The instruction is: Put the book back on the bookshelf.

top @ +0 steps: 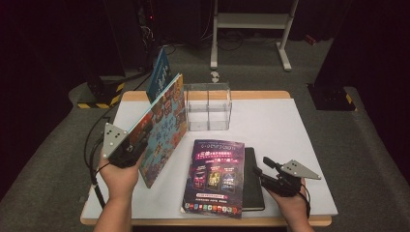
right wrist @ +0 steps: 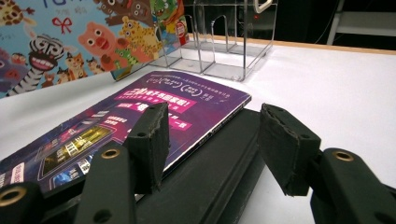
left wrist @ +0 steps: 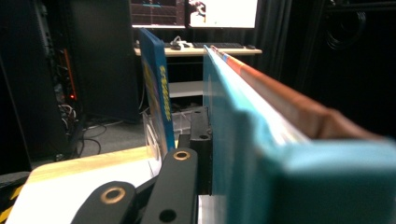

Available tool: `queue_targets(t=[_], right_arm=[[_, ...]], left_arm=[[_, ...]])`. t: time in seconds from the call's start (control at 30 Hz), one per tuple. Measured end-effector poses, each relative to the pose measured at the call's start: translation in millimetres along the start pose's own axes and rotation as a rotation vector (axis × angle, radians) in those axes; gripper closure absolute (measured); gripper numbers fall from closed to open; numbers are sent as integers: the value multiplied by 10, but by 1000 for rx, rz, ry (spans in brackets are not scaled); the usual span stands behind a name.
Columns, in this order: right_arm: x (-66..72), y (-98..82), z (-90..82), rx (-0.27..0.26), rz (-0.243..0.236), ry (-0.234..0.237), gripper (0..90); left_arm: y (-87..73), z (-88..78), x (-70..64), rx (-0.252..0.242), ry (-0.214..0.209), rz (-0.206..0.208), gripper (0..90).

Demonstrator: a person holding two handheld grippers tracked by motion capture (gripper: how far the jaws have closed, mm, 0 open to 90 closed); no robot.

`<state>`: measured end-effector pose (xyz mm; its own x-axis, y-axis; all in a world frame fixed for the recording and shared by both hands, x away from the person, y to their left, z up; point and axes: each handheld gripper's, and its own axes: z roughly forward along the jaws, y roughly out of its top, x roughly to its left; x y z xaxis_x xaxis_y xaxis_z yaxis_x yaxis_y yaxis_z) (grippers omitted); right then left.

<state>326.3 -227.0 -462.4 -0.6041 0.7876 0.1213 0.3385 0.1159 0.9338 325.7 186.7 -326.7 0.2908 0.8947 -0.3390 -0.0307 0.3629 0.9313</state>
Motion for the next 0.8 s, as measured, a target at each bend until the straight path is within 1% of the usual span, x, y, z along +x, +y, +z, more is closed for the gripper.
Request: queue_targets(t=[0.07, 0.2, 0.3, 0.33, 0.37, 0.43, 0.63, 0.8], right_arm=[[5, 4, -5, -3, -2, 2, 434], [2, 12, -17, -8, -1, 4, 434], [1, 13, -27, -9, 0, 4, 434], [0, 14, -29, -11, -2, 4, 434], [0, 14, -31, -12, -2, 4, 434], [1, 15, -31, -12, -1, 6, 434], [6, 16, -30, -13, -2, 11, 434], [-3, 20, -41, -19, 14, 23, 434]], left_arm=[[8, 42, -22, -9, 15, 8, 812], [21, 144, -28, -26, 32, -11, 812], [16, 234, -38, -34, 48, -8, 812], [10, 264, -44, -35, 53, 0, 812], [0, 302, -50, -39, 61, 8, 812], [-16, 361, -54, -44, 71, 7, 812], [-107, 565, -42, -34, 91, 14, 812], [-159, 702, -12, -38, 112, 13, 811]])
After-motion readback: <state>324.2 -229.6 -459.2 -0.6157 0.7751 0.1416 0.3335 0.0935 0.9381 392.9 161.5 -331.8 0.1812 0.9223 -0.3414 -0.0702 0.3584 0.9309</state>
